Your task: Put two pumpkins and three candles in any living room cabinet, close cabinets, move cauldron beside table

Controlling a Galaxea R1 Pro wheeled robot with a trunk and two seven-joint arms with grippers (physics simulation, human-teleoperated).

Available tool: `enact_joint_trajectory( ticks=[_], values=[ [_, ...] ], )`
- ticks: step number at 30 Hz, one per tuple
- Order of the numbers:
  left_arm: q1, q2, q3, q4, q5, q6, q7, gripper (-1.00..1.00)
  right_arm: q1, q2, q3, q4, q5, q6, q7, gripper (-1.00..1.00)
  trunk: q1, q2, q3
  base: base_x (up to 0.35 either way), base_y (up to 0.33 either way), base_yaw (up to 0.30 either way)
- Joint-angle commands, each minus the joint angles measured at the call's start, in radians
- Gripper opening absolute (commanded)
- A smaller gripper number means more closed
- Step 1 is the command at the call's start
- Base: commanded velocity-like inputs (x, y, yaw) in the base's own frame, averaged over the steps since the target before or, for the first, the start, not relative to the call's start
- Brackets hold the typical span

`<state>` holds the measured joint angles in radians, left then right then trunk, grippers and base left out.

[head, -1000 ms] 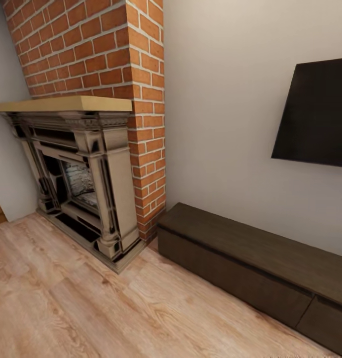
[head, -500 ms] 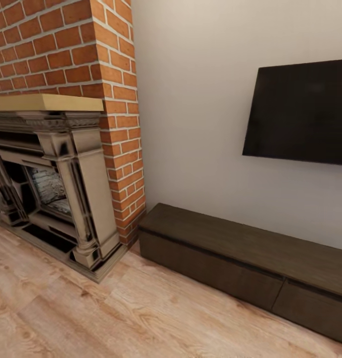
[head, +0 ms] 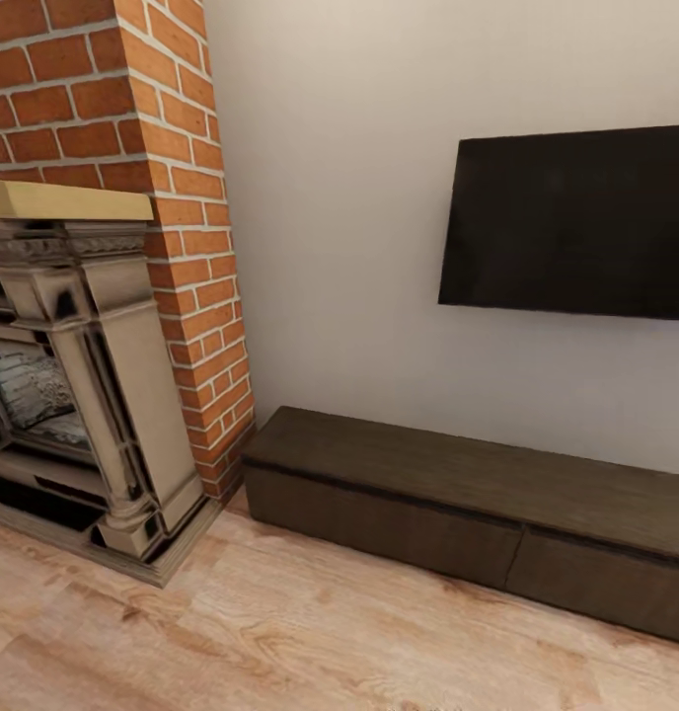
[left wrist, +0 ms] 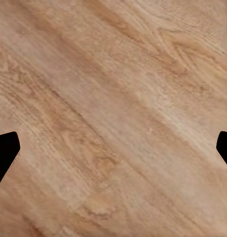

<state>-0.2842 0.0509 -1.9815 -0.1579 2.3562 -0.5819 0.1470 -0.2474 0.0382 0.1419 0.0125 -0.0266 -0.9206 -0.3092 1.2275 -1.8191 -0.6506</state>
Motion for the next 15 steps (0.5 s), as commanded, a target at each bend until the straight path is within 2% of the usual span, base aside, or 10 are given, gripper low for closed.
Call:
enact_joint_trajectory(
  ticks=[1,5,10,15],
  values=[
    [-0.002,0.001,-0.008,-0.005,0.000,-0.006,0.010,1.00,-0.001,0.001,0.008,0.001,-0.003,-0.002,-0.007,1.00,0.000,-0.001,-0.001,0.000,0.238,-0.296],
    [-0.002,0.001,-0.008,-0.005,0.000,-0.006,0.010,1.00,-0.001,0.001,0.008,0.001,-0.003,-0.002,-0.007,1.00,0.000,-0.001,-0.001,0.000,0.150,-0.296],
    [-0.002,0.001,-0.008,-0.005,0.000,-0.006,0.010,1.00,-0.001,0.002,0.008,0.001,-0.003,0.004,-0.007,1.00,0.000,-0.001,-0.001,0.000,0.035,-0.290],
    [-0.001,0.001,-0.008,-0.005,0.000,-0.006,0.010,1.00,-0.001,0.003,0.008,-0.020,-0.003,0.055,-0.007,1.00,0.000,-0.001,-0.005,0.000,0.005,-0.212]
  ],
)
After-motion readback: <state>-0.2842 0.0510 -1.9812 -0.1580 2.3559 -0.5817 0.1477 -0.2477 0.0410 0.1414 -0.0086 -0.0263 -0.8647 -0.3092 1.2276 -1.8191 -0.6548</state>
